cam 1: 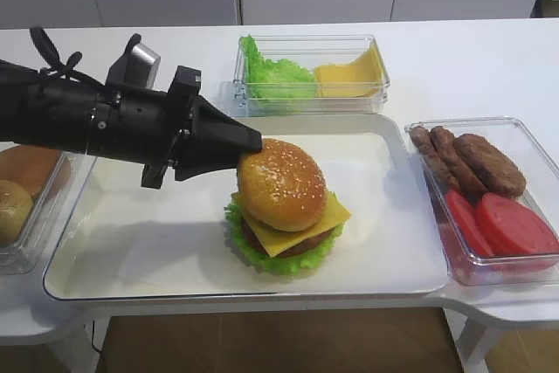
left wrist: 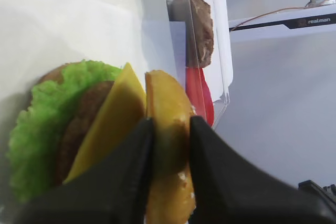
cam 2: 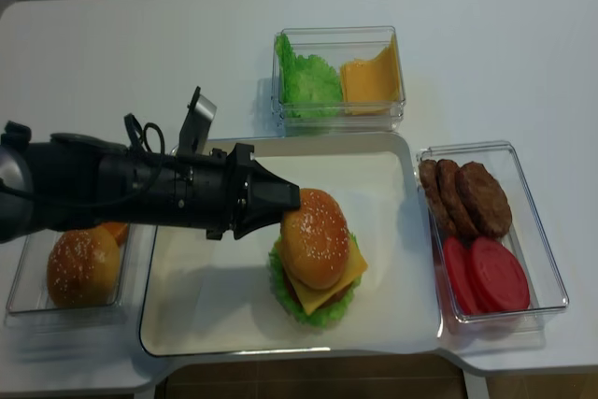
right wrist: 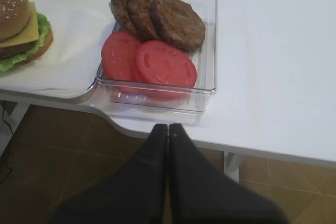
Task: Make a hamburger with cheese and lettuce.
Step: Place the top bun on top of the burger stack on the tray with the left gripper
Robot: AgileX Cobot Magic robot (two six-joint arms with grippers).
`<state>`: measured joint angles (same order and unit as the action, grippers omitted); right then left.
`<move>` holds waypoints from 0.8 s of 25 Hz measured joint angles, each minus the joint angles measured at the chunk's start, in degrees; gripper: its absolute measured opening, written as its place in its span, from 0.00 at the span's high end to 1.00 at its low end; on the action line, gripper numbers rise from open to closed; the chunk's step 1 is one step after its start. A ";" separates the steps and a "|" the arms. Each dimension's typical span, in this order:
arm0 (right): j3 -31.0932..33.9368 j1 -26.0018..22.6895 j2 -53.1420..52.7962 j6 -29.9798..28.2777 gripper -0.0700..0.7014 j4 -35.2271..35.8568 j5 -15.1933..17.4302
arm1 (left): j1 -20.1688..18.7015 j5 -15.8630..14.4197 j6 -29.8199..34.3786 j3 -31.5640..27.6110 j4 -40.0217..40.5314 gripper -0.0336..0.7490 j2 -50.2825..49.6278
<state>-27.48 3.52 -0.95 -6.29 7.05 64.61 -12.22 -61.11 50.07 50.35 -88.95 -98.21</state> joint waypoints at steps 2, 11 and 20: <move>0.00 0.00 0.00 0.00 0.91 0.00 0.00 | 0.00 0.78 0.00 0.00 0.42 0.72 0.00; 0.00 0.00 0.00 0.00 0.91 0.00 0.00 | 0.00 2.24 0.00 0.00 3.51 0.61 0.00; 0.00 0.00 0.00 0.24 0.91 0.00 0.00 | 0.00 2.70 0.00 0.00 3.62 0.51 0.00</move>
<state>-27.48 3.52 -0.95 -6.05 7.05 64.61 -12.22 -58.41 50.07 50.35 -85.34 -98.21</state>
